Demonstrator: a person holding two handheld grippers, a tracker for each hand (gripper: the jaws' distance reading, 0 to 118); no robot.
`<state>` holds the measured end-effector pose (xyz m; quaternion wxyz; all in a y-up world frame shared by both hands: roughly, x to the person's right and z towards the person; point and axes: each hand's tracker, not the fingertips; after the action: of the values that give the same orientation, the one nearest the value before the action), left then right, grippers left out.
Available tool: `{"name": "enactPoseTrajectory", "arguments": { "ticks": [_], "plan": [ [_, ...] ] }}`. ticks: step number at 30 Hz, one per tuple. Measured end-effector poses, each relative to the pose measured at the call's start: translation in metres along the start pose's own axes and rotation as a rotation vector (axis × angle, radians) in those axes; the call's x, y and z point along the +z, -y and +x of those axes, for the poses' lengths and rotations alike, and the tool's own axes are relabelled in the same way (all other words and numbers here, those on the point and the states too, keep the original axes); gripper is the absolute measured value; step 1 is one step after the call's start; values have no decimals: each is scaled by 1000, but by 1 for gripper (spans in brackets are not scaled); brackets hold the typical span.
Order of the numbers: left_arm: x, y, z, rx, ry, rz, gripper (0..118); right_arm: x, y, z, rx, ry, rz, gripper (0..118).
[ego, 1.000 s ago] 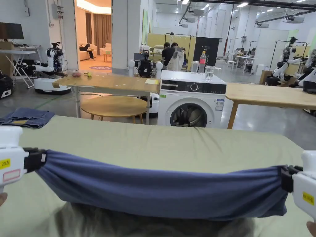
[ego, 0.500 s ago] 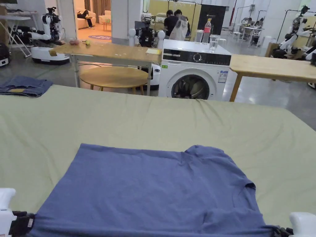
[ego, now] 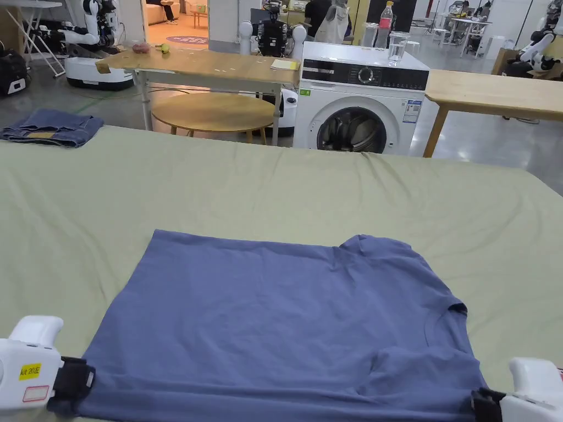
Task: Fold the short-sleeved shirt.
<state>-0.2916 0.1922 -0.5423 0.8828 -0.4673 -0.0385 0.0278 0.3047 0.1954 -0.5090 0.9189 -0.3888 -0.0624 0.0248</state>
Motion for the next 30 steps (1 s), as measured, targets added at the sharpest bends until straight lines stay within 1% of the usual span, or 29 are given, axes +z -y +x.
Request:
{"name": "enactPoseTrajectory", "arguments": {
  "ticks": [1,2,3,5,7,8,9,10,11,12,13,15,19,21,24,28,30],
  "plan": [
    [8,-5,5,-5,-5,59,40,8,-8,-4,-3,20,41,53],
    [15,-11,11,-6,-1,116,40,15,-16,-9,-11,33,85,54],
    [21,-16,16,-7,8,162,40,21,-23,-15,-23,31,134,54],
    [30,-26,29,-27,37,291,40,31,-36,-29,-46,-15,253,54],
    [36,-32,46,-52,21,401,40,37,-44,-48,-47,-22,339,54],
    [40,-34,55,-65,4,446,40,38,-47,-58,-47,-19,381,51],
    [42,-34,62,-67,-4,489,40,39,-49,-68,-39,-26,412,40],
    [44,-35,70,-66,-7,537,38,41,-50,-77,-38,-27,446,25],
    [47,-35,77,-71,-9,573,32,42,-51,-86,-37,-30,469,9],
    [49,-36,83,-79,-8,600,14,41,-52,-93,-42,-32,475,0],
    [50,-36,89,-90,-12,606,1,42,-53,-99,-49,-40,497,0],
    [51,-35,101,-138,-60,630,0,45,-52,-107,-52,-68,511,0],
    [49,-34,100,-150,-56,601,0,44,-51,-119,-21,-67,502,0],
    [49,-30,95,-146,-83,566,0,43,-50,-119,-19,-75,492,0],
    [49,-23,72,-119,-94,438,0,37,-46,-117,-14,-82,464,0],
    [45,-12,31,-40,-42,217,0,29,-42,-115,0,-84,418,0],
    [47,-5,15,-5,-30,148,0,26,-38,-113,8,-80,404,0]
  ]
}}
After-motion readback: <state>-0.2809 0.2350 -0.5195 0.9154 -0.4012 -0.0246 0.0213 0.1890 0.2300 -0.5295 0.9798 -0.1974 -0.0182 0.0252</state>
